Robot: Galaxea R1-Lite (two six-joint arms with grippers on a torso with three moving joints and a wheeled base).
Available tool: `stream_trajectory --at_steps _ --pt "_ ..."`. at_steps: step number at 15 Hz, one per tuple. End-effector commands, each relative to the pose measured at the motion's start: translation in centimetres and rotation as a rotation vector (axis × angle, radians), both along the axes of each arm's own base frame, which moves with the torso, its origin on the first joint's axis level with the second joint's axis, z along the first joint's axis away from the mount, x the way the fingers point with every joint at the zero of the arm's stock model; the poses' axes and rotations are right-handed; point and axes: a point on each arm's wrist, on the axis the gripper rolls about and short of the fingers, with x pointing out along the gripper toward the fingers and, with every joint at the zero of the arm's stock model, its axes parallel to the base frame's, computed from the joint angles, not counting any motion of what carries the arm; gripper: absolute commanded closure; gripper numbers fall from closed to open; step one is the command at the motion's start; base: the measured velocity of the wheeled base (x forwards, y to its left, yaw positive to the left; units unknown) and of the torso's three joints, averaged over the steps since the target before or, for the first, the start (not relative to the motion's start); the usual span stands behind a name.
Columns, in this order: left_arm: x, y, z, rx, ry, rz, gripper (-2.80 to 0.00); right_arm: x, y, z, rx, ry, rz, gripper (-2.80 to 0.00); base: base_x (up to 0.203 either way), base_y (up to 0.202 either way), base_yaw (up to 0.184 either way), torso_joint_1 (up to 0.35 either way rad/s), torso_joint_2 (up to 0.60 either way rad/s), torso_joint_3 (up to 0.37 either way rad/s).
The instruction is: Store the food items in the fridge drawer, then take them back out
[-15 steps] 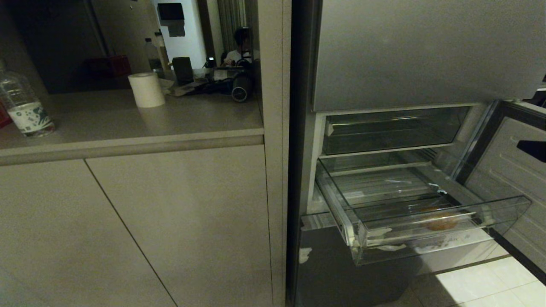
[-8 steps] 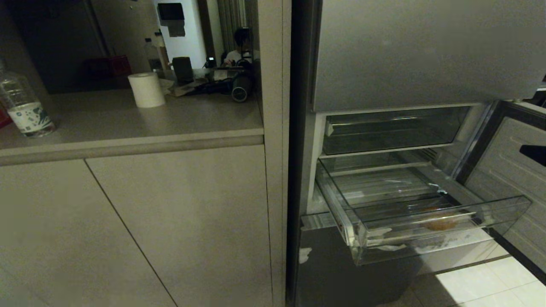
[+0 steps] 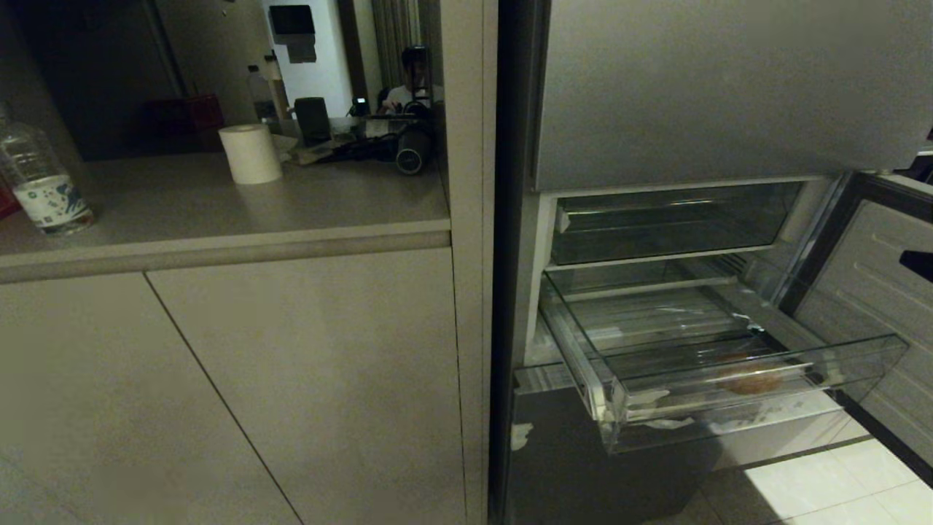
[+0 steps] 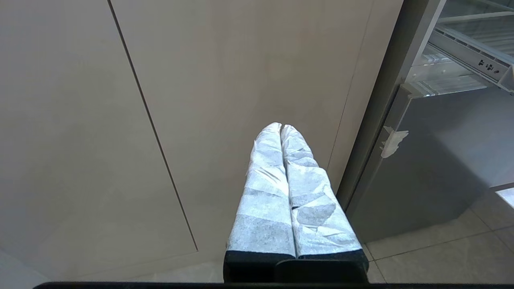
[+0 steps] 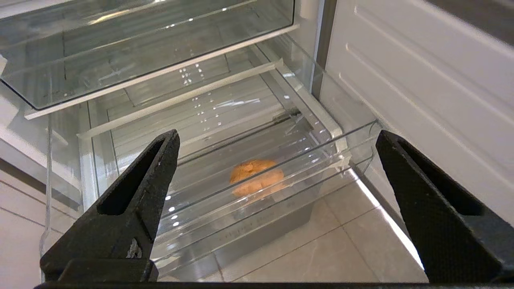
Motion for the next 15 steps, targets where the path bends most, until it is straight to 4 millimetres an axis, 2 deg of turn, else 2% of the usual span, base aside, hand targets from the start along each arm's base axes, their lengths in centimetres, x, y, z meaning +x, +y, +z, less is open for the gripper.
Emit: stream_trajectory --at_steps 1,3,9,15 --pt "0.0 0.0 0.0 0.0 0.001 0.0 0.0 0.0 0.0 0.2 -0.013 -0.006 0.0 -2.8 0.0 0.0 0.0 0.0 0.0 0.0" --pt "0.0 0.0 0.0 0.0 0.001 0.0 0.0 -0.2 0.0 -0.1 -0.029 0.01 0.005 -2.8 0.049 0.0 0.001 -0.006 0.0 0.001" --pt "0.0 0.0 0.0 0.0 0.001 0.0 0.0 -0.2 0.0 -1.0 -0.045 0.052 0.014 -2.8 0.192 0.0 0.0 0.006 0.0 0.002" --pt "0.0 0.0 0.0 0.0 0.001 0.0 0.0 1.2 -0.2 -3.1 -0.021 0.398 0.037 -2.8 0.022 0.0 0.001 0.003 0.0 0.0"
